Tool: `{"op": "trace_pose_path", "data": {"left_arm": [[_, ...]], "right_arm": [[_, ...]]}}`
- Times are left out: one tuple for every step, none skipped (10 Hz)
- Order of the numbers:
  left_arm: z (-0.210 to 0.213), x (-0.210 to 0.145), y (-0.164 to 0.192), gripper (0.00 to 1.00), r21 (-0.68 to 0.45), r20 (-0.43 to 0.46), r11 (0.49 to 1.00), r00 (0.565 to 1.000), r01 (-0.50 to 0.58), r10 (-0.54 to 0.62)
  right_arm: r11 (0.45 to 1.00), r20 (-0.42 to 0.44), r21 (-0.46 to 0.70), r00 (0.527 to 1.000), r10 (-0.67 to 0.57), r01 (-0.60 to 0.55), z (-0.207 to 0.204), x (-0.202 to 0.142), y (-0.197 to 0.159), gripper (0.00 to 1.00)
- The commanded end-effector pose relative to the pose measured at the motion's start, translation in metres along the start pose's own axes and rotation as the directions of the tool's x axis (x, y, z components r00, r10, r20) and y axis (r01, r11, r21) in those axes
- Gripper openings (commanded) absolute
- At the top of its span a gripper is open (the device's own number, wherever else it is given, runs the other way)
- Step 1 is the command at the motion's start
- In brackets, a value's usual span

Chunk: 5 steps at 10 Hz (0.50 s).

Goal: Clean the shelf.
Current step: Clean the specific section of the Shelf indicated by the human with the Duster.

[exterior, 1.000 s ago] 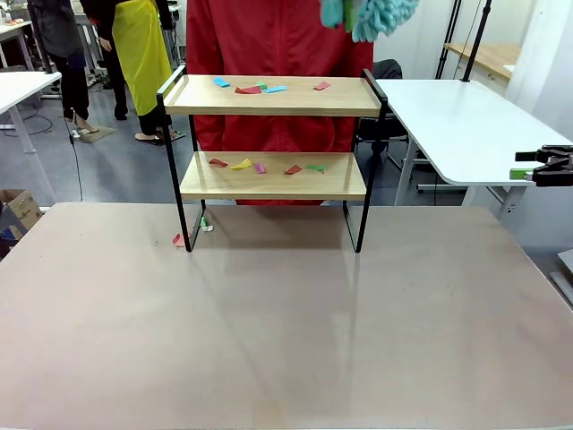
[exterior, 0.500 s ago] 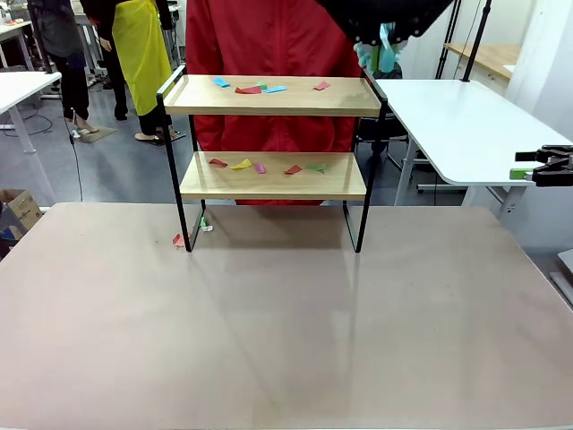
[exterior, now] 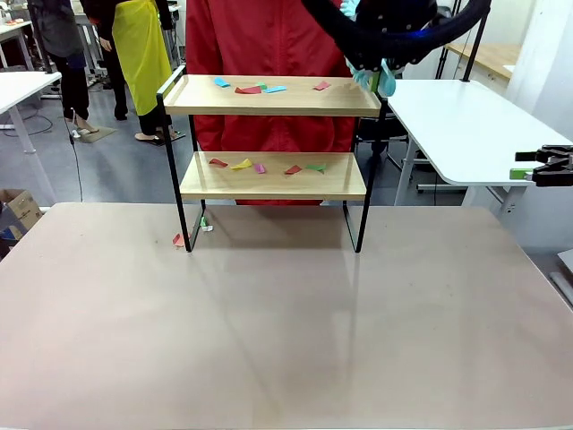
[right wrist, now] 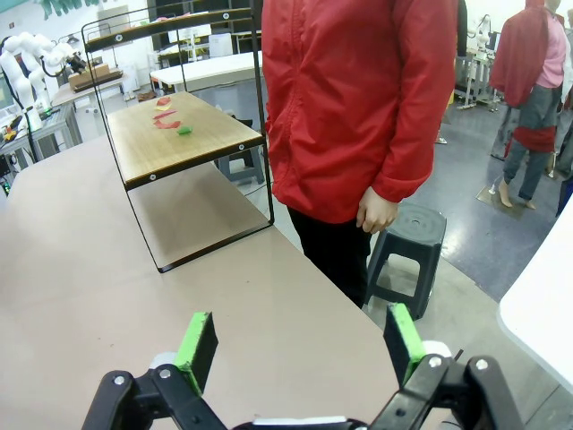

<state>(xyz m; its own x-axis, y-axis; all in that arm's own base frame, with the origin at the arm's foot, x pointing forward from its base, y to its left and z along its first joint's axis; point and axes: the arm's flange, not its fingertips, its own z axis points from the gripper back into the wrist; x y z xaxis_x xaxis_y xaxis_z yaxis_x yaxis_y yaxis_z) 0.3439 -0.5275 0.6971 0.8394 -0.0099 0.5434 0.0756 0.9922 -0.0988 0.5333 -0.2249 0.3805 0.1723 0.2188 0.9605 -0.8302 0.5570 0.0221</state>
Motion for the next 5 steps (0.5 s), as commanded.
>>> {"op": "trace_pose_path", "data": {"left_arm": [[-0.002, 0.009, 0.0, 0.13, -0.021, -0.032, 1.0, 0.999, -0.004, 0.003], [-0.01, 0.009, 0.001, 0.13, -0.019, -0.059, 1.0, 0.998, -0.017, 0.016], [-0.018, 0.009, 0.002, 0.13, -0.022, -0.089, 1.0, 0.996, -0.021, 0.019], [-0.024, 0.009, 0.003, 0.13, -0.014, -0.114, 0.999, 0.993, -0.029, 0.027], [-0.029, 0.009, 0.004, 0.13, -0.02, -0.135, 0.999, 0.99, -0.037, 0.034]], "right_arm": [[1.0, 0.004, 0.002, 1.0, 0.002, -0.002, -0.001, 0.002, 0.002, 1.0], [1.0, 0.004, 0.002, 1.0, 0.002, -0.002, -0.001, 0.002, 0.002, 1.0], [1.0, 0.004, 0.002, 1.0, 0.002, -0.002, -0.001, 0.002, 0.002, 1.0], [1.0, 0.004, 0.002, 1.0, 0.002, -0.002, -0.001, 0.002, 0.002, 1.0], [1.0, 0.004, 0.002, 1.0, 0.002, -0.002, -0.001, 0.002, 0.002, 1.0]]}}
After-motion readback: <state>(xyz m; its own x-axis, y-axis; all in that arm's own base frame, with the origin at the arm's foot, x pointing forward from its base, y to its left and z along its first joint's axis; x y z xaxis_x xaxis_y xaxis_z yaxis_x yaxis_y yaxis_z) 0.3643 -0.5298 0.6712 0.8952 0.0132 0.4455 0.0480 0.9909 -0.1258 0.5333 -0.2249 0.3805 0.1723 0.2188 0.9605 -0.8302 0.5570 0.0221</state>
